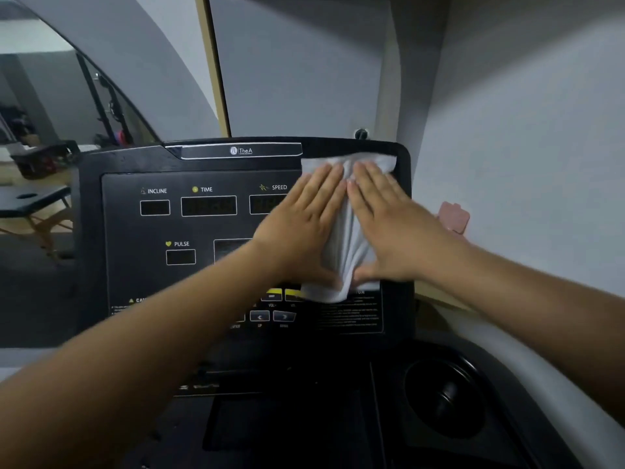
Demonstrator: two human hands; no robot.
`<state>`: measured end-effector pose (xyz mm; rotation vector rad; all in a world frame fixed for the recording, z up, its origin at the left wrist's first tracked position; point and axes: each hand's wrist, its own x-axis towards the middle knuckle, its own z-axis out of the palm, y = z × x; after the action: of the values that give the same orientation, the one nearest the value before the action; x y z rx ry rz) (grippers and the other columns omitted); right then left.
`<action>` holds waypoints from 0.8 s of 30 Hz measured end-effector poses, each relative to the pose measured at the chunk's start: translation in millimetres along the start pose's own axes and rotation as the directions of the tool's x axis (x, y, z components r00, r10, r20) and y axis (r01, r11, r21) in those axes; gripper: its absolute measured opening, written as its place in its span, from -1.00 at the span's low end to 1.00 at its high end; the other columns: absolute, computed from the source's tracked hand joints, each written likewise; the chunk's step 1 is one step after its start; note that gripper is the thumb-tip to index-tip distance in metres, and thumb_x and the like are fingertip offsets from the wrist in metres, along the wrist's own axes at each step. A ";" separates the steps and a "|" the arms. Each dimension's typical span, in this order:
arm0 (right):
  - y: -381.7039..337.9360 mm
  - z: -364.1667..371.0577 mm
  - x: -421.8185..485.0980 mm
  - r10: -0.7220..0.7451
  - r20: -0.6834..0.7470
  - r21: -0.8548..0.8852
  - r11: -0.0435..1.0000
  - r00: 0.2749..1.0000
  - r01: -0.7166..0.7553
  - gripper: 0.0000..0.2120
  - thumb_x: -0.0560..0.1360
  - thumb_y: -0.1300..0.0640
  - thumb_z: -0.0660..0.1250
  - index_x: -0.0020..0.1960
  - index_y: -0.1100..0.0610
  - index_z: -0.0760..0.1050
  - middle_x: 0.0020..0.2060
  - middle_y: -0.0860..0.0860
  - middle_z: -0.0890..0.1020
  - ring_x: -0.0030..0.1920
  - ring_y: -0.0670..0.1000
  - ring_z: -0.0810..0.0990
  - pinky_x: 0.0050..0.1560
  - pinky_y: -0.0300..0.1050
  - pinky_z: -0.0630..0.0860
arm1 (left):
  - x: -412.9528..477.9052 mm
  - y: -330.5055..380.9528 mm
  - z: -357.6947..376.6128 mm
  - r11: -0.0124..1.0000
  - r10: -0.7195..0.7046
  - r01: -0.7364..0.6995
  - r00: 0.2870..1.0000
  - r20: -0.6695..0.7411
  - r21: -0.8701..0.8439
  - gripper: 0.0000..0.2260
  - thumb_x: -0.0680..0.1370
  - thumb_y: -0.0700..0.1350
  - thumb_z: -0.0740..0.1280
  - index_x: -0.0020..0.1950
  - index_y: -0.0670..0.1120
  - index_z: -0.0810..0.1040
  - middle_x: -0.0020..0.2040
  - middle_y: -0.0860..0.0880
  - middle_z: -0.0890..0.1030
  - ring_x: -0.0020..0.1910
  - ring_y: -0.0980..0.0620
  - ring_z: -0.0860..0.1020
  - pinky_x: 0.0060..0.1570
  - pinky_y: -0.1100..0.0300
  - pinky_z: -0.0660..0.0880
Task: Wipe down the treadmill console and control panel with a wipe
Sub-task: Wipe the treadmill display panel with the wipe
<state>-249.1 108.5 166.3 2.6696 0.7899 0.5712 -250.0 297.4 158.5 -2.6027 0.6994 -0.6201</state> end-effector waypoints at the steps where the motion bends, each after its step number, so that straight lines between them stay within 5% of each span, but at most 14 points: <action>1: 10.1 -6.9 9.3 0.008 -0.012 -0.002 1.000 1.000 -0.008 0.34 0.24 -0.57 0.25 0.52 0.26 -0.41 0.51 0.24 -0.38 0.51 0.21 -0.41 0.54 0.10 -0.24 | 12.5 -7.6 -10.1 1.000 -0.013 0.013 1.000 0.000 0.019 0.27 0.28 0.63 0.10 0.54 -0.26 -0.38 0.57 -0.23 -0.37 0.55 -0.20 -0.36 0.55 -0.07 -0.24; 11: 19.7 29.5 -37.6 0.005 -0.080 0.067 0.998 0.997 0.000 0.22 0.31 -0.46 0.30 0.56 0.24 -0.25 0.54 0.22 -0.30 0.54 0.16 -0.35 0.50 0.08 -0.21 | 2.1 46.4 11.4 0.998 0.000 -0.003 0.999 -0.051 -0.071 0.26 0.30 0.60 0.15 0.55 -0.27 -0.33 0.57 -0.28 -0.33 0.54 -0.26 -0.35 0.53 -0.17 -0.20; 18: -21.5 83.6 -99.0 -0.033 -0.036 0.079 0.996 0.999 0.036 0.21 0.25 -0.36 0.41 0.55 0.30 -0.10 0.55 0.31 -0.11 0.56 0.27 -0.17 0.52 0.25 0.03 | -55.8 110.6 52.9 0.988 0.007 -0.008 1.000 -0.010 -0.156 0.19 0.35 0.51 0.22 0.58 -0.28 -0.22 0.59 -0.27 -0.23 0.57 -0.24 -0.28 0.55 -0.17 -0.13; 24: 15.4 51.1 -66.4 -0.066 -0.025 0.010 0.998 0.998 0.066 0.33 0.15 -0.47 0.43 0.56 0.30 -0.04 0.56 0.28 -0.07 0.56 0.25 -0.12 0.51 0.25 -0.07 | -28.6 57.2 37.1 0.997 0.045 -0.049 0.996 -0.077 -0.054 0.21 0.29 0.60 0.11 0.59 -0.28 -0.06 0.61 -0.25 -0.06 0.59 -0.23 -0.10 0.56 -0.13 -0.06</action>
<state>-270.3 49.7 108.5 2.6401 0.8872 0.5861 -275.3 275.5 92.5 -2.6174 0.8104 -0.6975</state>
